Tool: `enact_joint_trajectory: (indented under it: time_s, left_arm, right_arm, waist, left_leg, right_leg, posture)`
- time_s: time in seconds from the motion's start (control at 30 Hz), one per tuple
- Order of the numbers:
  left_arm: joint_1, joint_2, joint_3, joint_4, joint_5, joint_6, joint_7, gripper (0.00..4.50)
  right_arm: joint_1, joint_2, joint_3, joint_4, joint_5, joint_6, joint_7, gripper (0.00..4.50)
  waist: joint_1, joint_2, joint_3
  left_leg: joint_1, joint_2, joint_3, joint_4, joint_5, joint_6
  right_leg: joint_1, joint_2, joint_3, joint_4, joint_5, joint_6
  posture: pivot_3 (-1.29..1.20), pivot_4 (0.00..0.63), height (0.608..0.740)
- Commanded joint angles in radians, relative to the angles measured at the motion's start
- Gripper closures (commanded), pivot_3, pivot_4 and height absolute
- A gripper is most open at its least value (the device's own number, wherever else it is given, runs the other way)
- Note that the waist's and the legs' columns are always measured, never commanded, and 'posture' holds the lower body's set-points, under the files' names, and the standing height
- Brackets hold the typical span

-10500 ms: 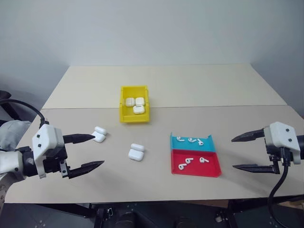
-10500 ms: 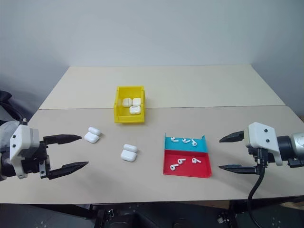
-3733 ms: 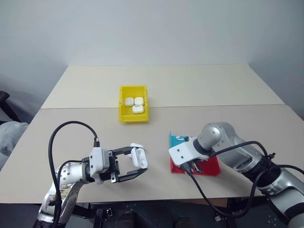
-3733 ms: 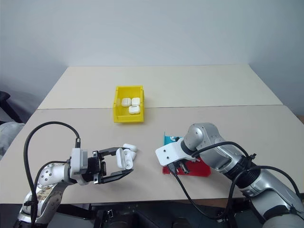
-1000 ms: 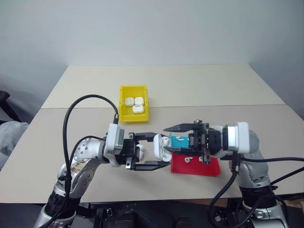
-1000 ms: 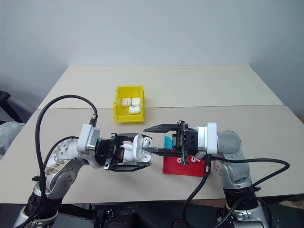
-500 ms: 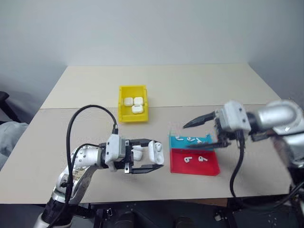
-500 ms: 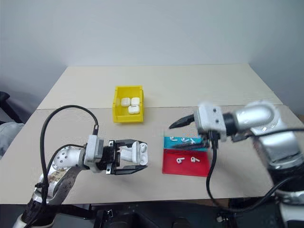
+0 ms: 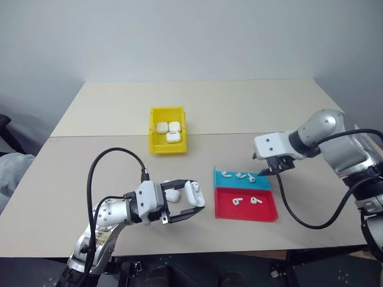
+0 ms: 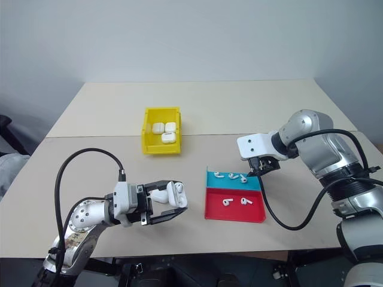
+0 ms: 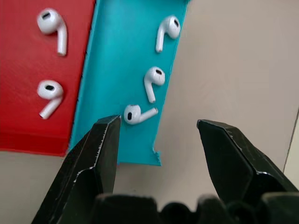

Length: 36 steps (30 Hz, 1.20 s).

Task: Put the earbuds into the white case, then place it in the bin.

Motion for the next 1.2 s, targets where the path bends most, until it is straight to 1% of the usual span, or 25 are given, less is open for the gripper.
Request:
enact_joint_trajectory:
  time_s: [0.03,0.43,0.83,0.93,1.2]
  left_arm:
    - [0.011,0.002,-0.009,-0.058,0.012,-0.034,0.018,1.72]
    - [0.03,0.014,-0.033,-0.082,0.017,-0.033,0.024,1.72]
    - [0.043,0.027,-0.042,-0.094,0.018,-0.036,0.028,1.72]
    - [0.042,0.028,-0.043,-0.092,0.019,-0.037,0.028,1.72]
    - [0.039,0.026,-0.05,-0.089,0.023,-0.04,0.029,1.72]
  right_arm:
    - [-0.043,0.045,0.004,0.061,-0.044,-0.035,-0.007,1.38]
    - [-0.088,0.205,0.029,0.221,-0.14,-0.037,-0.021,1.38]
    - [-0.09,0.259,0.027,0.312,-0.172,-0.049,-0.01,1.38]
    - [-0.09,0.265,0.025,0.318,-0.174,-0.048,-0.018,1.96]
    - [-0.082,0.265,0.022,0.308,-0.174,-0.038,-0.016,1.96]
  waist:
    - [-0.001,0.0,0.0]
    - [-0.001,0.0,0.0]
    - [-0.001,0.0,0.0]
    - [-0.001,0.0,0.0]
    - [-0.001,0.0,0.0]
  left_leg:
    - [0.0,0.0,0.0,0.0,0.0,0.0]
    - [0.0,0.0,0.0,0.0,0.0,-0.001]
    - [0.0,0.0,0.0,0.0,0.001,-0.001]
    - [0.001,0.0,0.0,0.0,0.001,-0.001]
    - [0.0,0.0,0.0,0.0,0.001,-0.001]
  right_leg:
    - [0.0,0.0,0.0,0.0,0.0,0.0]
    - [0.0,0.0,0.0,0.001,0.0,0.0]
    - [0.0,0.0,0.0,0.001,0.0,0.0]
    - [0.0,0.0,0.0,0.001,0.0,0.0]
    - [0.0,0.0,0.0,0.001,0.0,0.0]
  posture:
    - [0.0,0.15,0.74]
    - [0.0,0.15,0.74]
    - [0.0,0.15,0.74]
    - [0.0,0.15,0.74]
    - [0.0,0.15,0.74]
